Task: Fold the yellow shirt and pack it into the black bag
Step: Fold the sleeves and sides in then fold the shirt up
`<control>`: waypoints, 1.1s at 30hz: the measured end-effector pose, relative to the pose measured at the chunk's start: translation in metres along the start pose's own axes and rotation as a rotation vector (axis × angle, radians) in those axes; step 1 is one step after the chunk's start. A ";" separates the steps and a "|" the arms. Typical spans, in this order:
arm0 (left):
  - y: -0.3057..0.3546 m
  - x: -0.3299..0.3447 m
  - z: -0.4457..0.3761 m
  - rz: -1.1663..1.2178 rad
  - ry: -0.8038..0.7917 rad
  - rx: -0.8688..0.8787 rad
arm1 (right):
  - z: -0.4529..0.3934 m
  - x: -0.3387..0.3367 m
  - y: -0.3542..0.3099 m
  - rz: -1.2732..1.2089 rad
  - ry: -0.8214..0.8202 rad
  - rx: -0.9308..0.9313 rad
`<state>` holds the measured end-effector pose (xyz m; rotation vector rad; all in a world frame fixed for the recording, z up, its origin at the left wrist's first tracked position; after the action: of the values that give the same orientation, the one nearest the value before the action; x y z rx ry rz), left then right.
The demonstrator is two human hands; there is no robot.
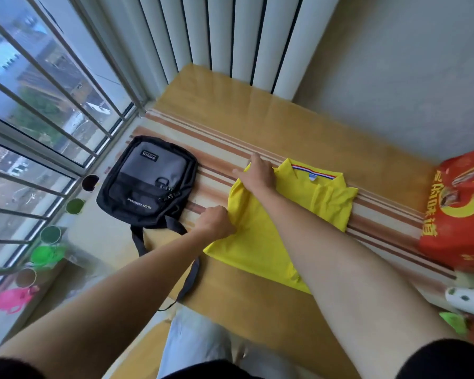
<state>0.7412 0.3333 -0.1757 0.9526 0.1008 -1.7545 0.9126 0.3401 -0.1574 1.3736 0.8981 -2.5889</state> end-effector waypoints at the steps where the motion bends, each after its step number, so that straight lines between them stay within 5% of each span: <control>1: 0.003 0.002 0.004 0.006 -0.009 -0.007 | 0.002 -0.007 0.003 -0.010 0.005 -0.002; 6: 0.015 0.019 0.033 -0.106 -0.077 -0.037 | 0.010 -0.044 0.022 -0.047 -0.005 -0.085; 12: 0.075 0.047 0.059 -0.221 0.069 0.109 | 0.004 -0.076 0.070 -0.041 0.027 -0.005; 23: 0.125 0.089 0.053 -0.316 0.126 0.263 | -0.008 -0.074 0.127 -0.226 0.103 0.034; 33: 0.132 0.115 0.053 -0.391 0.073 0.366 | -0.004 -0.067 0.139 -0.070 0.180 0.113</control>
<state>0.8114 0.1648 -0.1649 1.3304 0.0114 -2.1428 1.0011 0.2139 -0.1711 1.6560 0.8478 -2.6370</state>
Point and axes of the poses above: each hand's wrist, its own z-axis away from the middle knuckle, its own x-axis out of the palm, y = z × x, the point moved 6 cm from there along -z, towards the middle knuckle, and after that the axes turned 7 degrees about x, right-handed, at the moved point
